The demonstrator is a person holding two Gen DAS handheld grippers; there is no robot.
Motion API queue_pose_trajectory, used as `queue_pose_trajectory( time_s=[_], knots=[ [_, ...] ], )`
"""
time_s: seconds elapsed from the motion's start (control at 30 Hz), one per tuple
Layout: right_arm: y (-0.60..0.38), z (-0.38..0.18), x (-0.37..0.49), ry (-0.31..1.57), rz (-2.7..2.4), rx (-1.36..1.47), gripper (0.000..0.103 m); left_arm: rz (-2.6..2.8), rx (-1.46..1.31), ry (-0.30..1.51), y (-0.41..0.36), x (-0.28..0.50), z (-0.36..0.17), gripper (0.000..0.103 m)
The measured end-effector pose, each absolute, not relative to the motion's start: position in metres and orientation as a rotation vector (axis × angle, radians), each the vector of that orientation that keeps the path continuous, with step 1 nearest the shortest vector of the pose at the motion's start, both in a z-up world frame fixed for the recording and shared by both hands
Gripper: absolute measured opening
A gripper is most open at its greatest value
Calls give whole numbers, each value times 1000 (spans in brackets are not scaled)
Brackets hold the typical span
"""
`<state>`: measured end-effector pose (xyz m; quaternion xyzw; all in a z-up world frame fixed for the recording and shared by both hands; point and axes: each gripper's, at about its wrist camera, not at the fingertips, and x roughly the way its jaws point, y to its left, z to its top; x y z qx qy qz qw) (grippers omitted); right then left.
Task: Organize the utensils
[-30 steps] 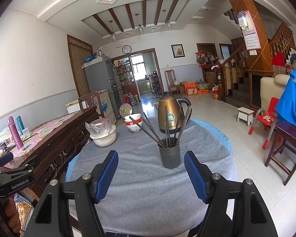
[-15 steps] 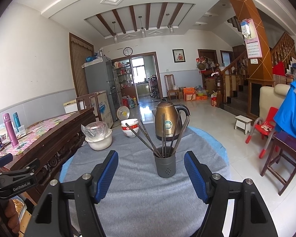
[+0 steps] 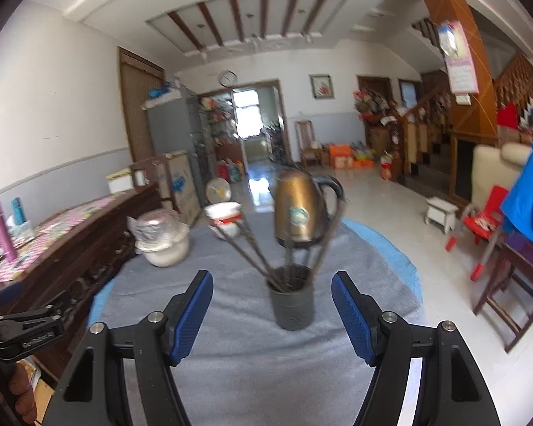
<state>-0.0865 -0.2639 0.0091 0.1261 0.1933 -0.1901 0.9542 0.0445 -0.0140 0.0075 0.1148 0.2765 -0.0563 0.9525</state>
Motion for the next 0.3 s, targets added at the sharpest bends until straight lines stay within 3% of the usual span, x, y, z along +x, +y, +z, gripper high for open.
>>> queue_pose_trajectory(
  time_s=[0.3],
  knots=[
    [-385,-97,2,640,-562,273,74,-193,131,847,-63,166,-106,100]
  ],
)
